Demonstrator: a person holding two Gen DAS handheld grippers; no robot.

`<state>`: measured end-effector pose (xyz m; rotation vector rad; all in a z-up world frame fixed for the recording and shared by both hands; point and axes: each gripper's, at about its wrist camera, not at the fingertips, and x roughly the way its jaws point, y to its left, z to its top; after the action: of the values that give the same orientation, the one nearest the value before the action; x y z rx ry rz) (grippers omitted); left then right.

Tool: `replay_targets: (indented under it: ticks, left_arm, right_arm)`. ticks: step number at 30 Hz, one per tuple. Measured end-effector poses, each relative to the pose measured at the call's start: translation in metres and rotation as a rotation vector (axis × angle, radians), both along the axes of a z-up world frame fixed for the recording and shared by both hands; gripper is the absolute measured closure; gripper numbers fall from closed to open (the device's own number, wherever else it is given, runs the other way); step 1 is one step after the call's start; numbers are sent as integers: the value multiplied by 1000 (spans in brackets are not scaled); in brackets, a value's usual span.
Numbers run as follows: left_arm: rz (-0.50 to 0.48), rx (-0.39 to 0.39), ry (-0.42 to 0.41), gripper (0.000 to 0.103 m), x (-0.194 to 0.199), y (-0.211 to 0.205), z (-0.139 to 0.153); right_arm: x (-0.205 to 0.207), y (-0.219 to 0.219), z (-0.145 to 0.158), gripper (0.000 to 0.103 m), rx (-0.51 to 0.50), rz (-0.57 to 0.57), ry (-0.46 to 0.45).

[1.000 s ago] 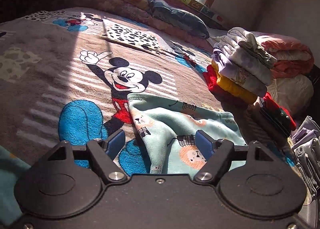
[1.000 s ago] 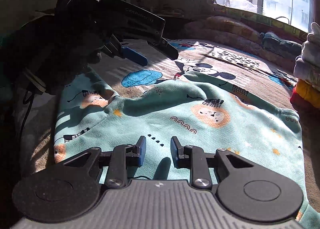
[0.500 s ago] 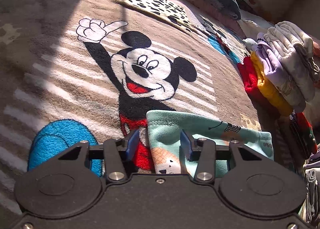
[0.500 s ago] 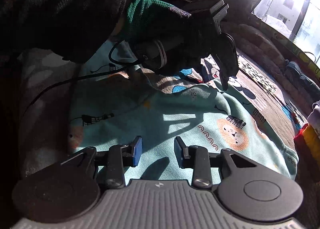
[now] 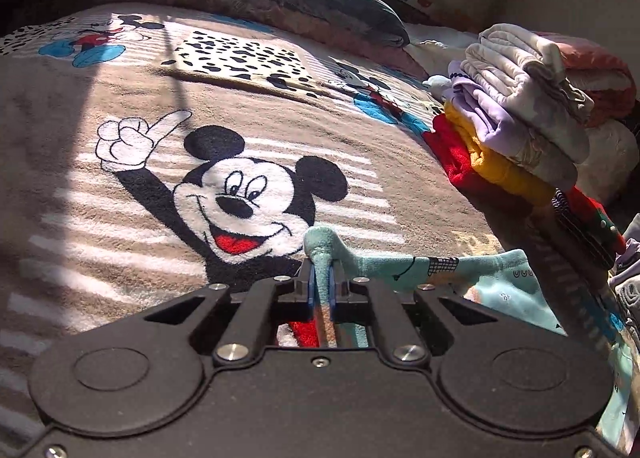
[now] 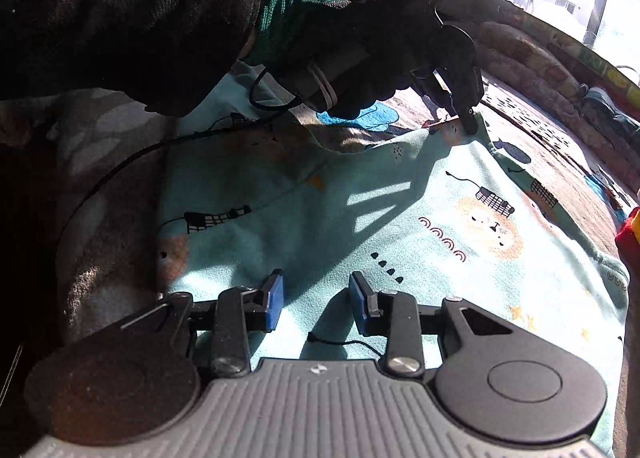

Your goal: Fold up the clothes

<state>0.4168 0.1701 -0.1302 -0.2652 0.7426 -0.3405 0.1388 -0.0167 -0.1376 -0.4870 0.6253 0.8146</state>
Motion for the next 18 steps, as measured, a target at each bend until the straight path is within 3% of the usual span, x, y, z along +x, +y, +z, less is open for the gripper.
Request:
replay_targets:
  ticks: [2,3,9,13,16,18]
  left_arm:
    - [26,31,30,83,0,0,-3]
    - [30,41,18,70,-6,-3,2]
    - [50,100,-54,69,-47,-17,37]
    - [14,126,-97,66,-87,-33,53]
    - [-48,95,-95,54,-122,-44,44]
    - [-11,69,-11,47,-123,-37,21]
  right_arm:
    - [-1,1,0,67,-2,-4,-3]
    - [-3,1,0,67,-1,-6,-1]
    - [-10,-5,13,68,-2,-1,20]
    - [3,-36,30,68,125,-10,139]
    - [25,-71,40,68,238,-72,223]
    - [44,-99,42,68,280,-164,231]
